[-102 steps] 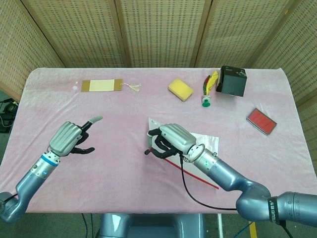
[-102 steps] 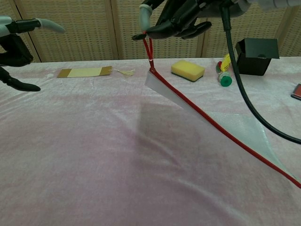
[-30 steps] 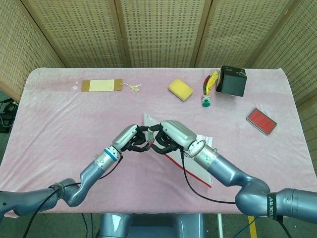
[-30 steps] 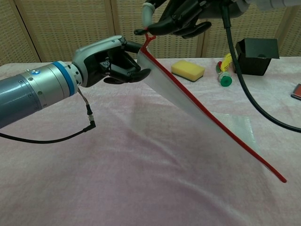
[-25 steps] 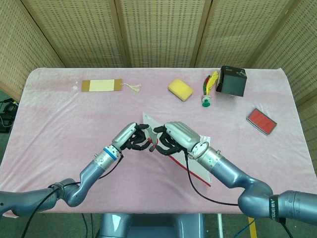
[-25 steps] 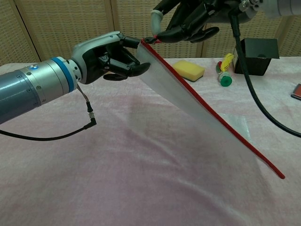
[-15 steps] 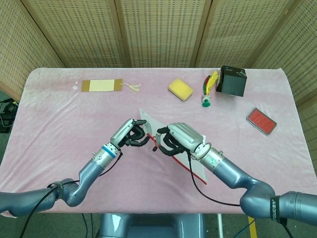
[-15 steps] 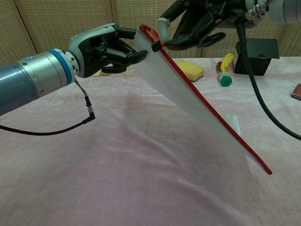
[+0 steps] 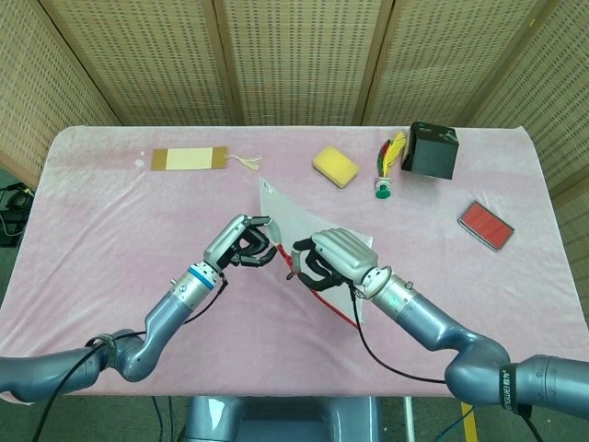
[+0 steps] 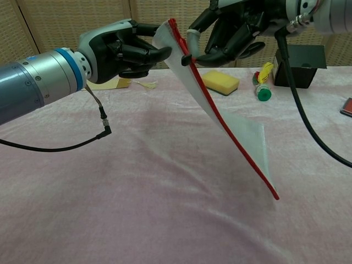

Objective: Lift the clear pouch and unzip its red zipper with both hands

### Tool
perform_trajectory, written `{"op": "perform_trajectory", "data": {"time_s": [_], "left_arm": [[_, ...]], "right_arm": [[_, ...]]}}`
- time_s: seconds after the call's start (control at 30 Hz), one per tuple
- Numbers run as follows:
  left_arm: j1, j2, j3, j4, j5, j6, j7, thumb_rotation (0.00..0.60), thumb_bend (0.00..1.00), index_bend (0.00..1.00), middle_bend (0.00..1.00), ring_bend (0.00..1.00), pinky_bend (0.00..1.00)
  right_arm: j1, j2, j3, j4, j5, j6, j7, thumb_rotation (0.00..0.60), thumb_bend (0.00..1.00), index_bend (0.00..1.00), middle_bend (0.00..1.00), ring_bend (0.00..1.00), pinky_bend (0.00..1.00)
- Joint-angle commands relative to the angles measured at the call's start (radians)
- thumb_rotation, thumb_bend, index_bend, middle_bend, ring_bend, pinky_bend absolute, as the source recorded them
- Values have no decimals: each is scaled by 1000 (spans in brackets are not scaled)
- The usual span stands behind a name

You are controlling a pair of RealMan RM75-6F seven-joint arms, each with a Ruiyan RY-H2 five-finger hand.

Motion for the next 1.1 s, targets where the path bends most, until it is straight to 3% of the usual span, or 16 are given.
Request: {"op": "perform_trajectory", "data": {"time_s": [0.03, 0.47, 1.1], "left_arm": [[1, 2, -6, -5, -4, 1, -5, 600, 703, 888, 996, 864, 1000], [13, 32, -40, -33, -17, 7, -38, 600, 704, 889, 996, 865, 1000], [62, 163, -98, -125, -35, 65, -28, 600, 707, 891, 996, 864, 1000]], "right_arm": [[4, 1, -9, 1, 7, 0, -19, 600, 686, 835, 964, 881, 1000], [-3, 12, -40, 20, 16, -7, -56, 600, 686, 835, 964, 881, 1000], [-62, 25, -119, 95, -21, -41, -55, 600, 687, 836, 964, 881, 1000]]}}
